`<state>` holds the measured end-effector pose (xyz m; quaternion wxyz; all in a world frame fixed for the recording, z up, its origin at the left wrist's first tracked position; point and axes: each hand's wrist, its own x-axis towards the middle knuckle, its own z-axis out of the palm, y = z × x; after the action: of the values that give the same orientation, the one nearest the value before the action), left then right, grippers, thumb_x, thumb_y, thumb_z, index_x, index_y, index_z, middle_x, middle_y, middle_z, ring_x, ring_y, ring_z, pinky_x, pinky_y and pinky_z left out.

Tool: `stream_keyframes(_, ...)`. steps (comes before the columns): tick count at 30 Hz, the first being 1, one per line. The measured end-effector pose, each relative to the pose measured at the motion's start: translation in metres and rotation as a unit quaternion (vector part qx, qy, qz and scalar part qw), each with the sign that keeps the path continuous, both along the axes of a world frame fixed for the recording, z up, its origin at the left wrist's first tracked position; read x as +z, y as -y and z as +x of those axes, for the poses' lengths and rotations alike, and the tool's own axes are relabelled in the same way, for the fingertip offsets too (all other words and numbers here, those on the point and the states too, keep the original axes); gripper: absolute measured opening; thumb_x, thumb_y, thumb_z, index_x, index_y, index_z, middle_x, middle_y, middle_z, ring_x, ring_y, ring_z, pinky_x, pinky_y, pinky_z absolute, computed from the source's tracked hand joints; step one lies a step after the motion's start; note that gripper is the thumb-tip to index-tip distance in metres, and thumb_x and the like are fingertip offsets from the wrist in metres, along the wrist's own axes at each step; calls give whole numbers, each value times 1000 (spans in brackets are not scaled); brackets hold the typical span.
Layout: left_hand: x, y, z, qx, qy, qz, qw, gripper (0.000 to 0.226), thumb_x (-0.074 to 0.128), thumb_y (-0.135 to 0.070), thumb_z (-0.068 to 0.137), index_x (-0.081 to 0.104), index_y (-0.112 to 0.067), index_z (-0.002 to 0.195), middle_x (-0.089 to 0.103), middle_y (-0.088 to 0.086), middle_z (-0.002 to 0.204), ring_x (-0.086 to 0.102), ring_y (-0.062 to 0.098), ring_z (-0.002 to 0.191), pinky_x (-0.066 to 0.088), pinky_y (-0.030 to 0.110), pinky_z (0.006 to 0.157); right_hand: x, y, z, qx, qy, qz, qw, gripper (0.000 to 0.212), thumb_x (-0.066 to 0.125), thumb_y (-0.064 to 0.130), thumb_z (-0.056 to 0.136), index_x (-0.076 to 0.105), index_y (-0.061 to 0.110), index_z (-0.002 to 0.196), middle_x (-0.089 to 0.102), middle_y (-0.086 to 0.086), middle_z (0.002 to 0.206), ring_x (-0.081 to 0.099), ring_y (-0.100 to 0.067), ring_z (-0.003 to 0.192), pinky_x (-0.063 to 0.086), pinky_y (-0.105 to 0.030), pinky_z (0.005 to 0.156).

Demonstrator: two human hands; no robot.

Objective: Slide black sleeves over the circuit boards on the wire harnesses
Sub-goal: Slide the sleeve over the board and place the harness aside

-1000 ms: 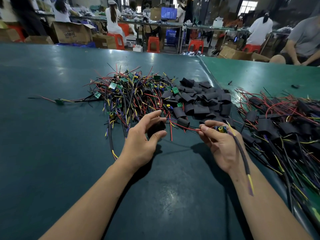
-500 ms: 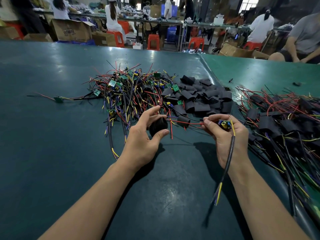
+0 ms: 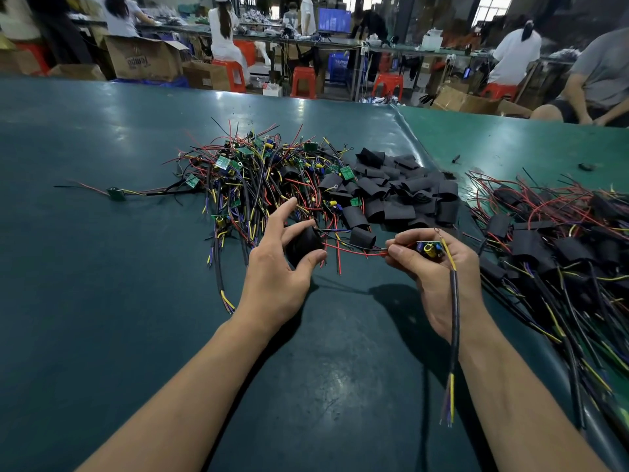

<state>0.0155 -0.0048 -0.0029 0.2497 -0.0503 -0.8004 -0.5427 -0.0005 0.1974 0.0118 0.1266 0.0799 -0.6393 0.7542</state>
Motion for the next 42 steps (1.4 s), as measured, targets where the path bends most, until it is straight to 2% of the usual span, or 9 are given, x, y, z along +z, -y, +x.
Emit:
stream_keyframes(6,0,1,3,-9,-2,-45,999,75,77,-7,82,40,-24,144,66,-10,122,64,14,95,47,40,82,-1,0,0,25,34,4,999,26,70,-14,76,72,11,75,73,-11,76,71,-24,73,58,-27,69)
stream_keyframes(10,1,0,5,-65,-2,-127,990,72,76,-5,82,43,-21,144,65,-9,124,56,16,116,39,36,107,1,0,1,49,72,-43,995,15,75,-3,68,70,6,79,71,-11,76,70,-25,72,57,-25,66)
stream_keyframes(14,0,-1,4,-69,-14,-190,979,71,75,-11,83,41,-21,145,64,-10,127,47,12,123,30,39,110,3,-3,1,58,83,-93,990,19,73,3,62,64,3,79,70,-12,75,71,-23,70,57,-24,65)
stream_keyframes(22,0,3,0,9,24,-71,997,72,79,-14,82,42,-23,143,67,-6,123,56,16,123,40,41,108,2,-3,1,79,61,-81,992,16,72,1,66,64,2,79,71,-13,79,70,-23,75,57,-24,67)
stream_keyframes(28,4,1,2,11,22,-67,997,71,79,-15,81,44,-26,141,67,-12,122,62,29,97,47,44,90,3,-3,2,88,61,-67,992,12,74,1,65,70,10,72,71,-13,79,70,-23,77,57,-25,66)
stream_keyframes(32,6,-1,6,-39,9,-90,995,71,79,-8,80,45,-22,141,66,-12,123,55,17,86,47,46,90,4,-2,2,76,57,-62,994,13,73,1,66,68,6,76,70,-13,79,70,-24,76,57,-26,66)
stream_keyframes(34,7,-1,6,-75,12,-117,990,71,77,-6,81,45,-21,142,65,-11,126,59,10,103,42,48,103,4,-3,1,62,57,-57,995,15,72,-1,68,66,4,80,71,-13,79,71,-26,75,57,-26,66)
stream_keyframes(37,5,-1,6,-113,12,-165,980,69,75,-6,82,45,-21,143,65,-10,127,51,14,125,32,40,112,4,-5,-1,16,60,-41,997,19,68,-11,77,65,6,86,70,-11,80,71,-27,72,57,-25,64)
stream_keyframes(42,4,-2,9,-143,9,-227,963,65,75,-13,84,46,-26,141,65,-14,125,51,11,114,25,19,104,6,-7,-1,-74,59,-26,995,23,73,-9,78,63,9,88,63,-14,85,70,-21,69,57,-25,58)
